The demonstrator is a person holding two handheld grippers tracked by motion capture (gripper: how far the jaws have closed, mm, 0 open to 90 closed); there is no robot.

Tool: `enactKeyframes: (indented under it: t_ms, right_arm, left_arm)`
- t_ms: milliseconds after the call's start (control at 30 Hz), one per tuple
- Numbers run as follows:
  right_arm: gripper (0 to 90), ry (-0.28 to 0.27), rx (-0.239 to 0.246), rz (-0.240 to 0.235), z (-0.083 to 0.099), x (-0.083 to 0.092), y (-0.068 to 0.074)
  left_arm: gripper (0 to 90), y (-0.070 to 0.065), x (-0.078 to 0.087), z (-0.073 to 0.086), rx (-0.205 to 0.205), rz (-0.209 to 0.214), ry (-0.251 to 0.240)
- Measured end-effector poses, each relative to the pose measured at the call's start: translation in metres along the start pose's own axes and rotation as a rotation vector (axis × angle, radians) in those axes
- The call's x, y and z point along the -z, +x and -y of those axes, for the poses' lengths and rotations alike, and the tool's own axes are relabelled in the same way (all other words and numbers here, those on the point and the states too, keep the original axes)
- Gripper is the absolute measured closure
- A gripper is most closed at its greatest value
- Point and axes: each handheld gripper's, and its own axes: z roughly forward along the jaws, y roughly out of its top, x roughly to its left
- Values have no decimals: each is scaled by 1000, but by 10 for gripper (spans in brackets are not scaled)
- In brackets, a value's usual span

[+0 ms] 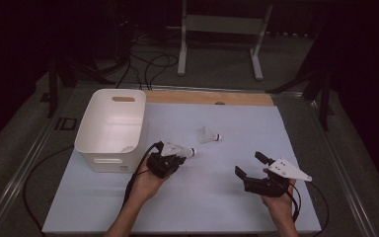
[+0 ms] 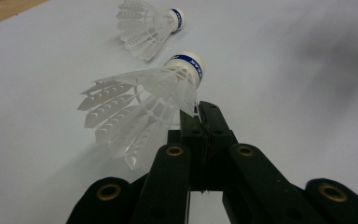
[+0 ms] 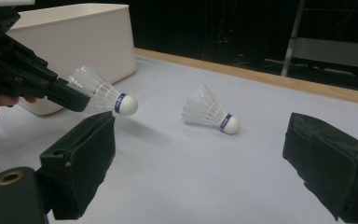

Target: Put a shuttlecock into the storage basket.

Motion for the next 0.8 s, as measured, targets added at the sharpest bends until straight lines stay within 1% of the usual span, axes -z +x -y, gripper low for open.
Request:
enactKeyframes:
  t_ms: [633,800]
  right_arm:
    - [93,7,-4,-6,1,-1,0]
    - [93,8,-2,-9,1,-1,1]
  left_arm:
    - [899,3,13,-11,-11,10,-27]
    - [899,5,17,-12,-8,13,-37]
